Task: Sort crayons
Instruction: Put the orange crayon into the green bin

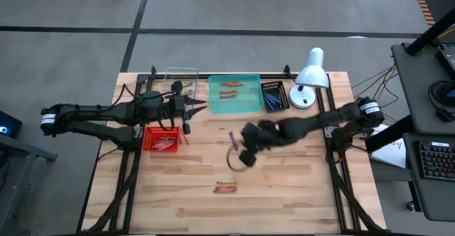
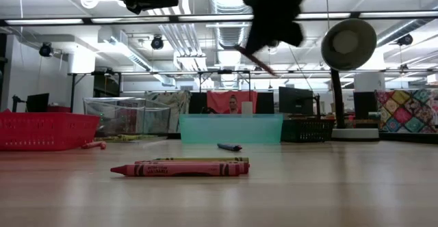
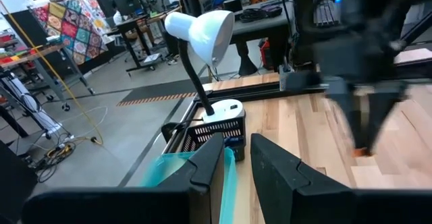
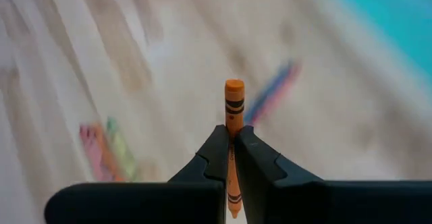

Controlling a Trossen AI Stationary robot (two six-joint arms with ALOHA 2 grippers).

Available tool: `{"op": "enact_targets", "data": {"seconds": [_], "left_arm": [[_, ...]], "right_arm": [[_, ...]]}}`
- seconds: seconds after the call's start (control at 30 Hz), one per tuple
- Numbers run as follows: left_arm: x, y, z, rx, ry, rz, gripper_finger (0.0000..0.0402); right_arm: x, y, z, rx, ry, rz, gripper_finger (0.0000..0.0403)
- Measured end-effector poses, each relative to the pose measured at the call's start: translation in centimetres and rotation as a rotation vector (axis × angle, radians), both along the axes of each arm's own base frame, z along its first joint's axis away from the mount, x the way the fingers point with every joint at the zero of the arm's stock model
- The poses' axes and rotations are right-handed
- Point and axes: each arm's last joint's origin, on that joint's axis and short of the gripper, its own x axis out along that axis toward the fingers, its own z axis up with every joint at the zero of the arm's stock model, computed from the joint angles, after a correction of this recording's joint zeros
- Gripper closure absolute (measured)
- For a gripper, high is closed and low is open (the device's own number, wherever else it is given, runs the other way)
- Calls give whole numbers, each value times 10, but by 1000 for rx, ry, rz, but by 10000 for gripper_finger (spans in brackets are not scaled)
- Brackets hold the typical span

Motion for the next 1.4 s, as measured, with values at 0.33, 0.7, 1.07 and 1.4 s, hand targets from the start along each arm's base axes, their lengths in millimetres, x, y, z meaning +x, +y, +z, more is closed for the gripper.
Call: {"op": "enact_targets", "data": {"seconds": [0.33, 0.7, 1.07, 1.4], "left_arm": [[-6, -1, 6, -7, -32, 1, 345], [-8, -1, 7, -13, -43, 2, 345], [-8, -1, 8, -2, -43, 3, 345], [-8, -1, 8, 16, -44, 3, 345]], "right_arm": [[25, -109, 41, -354, -288, 38, 391], [25, -199, 19, -485, -257, -44, 390], [37, -219, -25, -512, -118, 9, 390], [62, -229, -45, -452, 34, 39, 390]]}}
